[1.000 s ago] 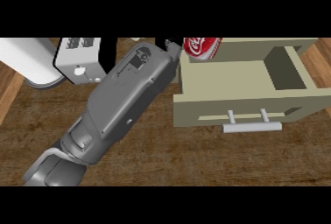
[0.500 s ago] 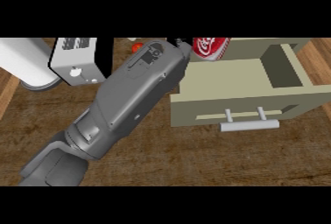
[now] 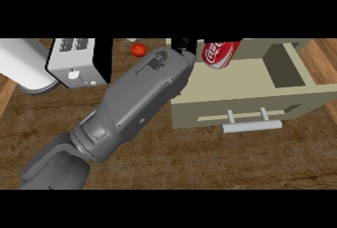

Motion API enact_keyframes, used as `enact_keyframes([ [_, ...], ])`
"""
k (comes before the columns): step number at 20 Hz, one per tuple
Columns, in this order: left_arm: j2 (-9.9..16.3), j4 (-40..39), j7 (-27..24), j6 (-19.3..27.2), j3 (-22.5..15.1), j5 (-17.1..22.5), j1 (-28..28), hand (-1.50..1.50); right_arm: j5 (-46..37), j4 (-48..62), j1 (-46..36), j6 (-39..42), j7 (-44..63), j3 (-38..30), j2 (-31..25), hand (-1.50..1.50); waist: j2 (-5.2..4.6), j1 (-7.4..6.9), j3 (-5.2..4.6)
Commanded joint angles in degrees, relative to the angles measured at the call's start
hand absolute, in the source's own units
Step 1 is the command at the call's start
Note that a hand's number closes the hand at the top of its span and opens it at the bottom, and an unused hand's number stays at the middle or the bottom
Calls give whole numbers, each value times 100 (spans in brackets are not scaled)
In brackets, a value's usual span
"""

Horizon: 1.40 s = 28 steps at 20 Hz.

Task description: Pick up the can, place it into the drawer and close the drawer

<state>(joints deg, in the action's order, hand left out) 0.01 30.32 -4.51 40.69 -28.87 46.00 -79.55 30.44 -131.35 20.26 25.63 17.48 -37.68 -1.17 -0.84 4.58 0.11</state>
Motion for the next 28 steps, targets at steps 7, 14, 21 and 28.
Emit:
enact_keyframes([
  [7, -1, -303, -331, 273, -433, 518, 104, -150, 30, 262, -171, 41, 24, -131, -242, -150, -5, -18, 0],
  [14, -1, -199, -313, 815, -769, 919, -132, -150, 56, -53, -317, -212, 278, 48, -160, -150, -16, 96, 2],
  [21, -1, -320, -763, 523, -616, 1143, 2, -150, -731, -771, -322, 176, -338, -158, -376, -150, -19, 95, -3],
  [28, -1, -269, -1162, 321, -589, 1344, 19, -150, -1987, -682, -958, 412, -979, 319, -566, -150, -53, -86, -4],
])
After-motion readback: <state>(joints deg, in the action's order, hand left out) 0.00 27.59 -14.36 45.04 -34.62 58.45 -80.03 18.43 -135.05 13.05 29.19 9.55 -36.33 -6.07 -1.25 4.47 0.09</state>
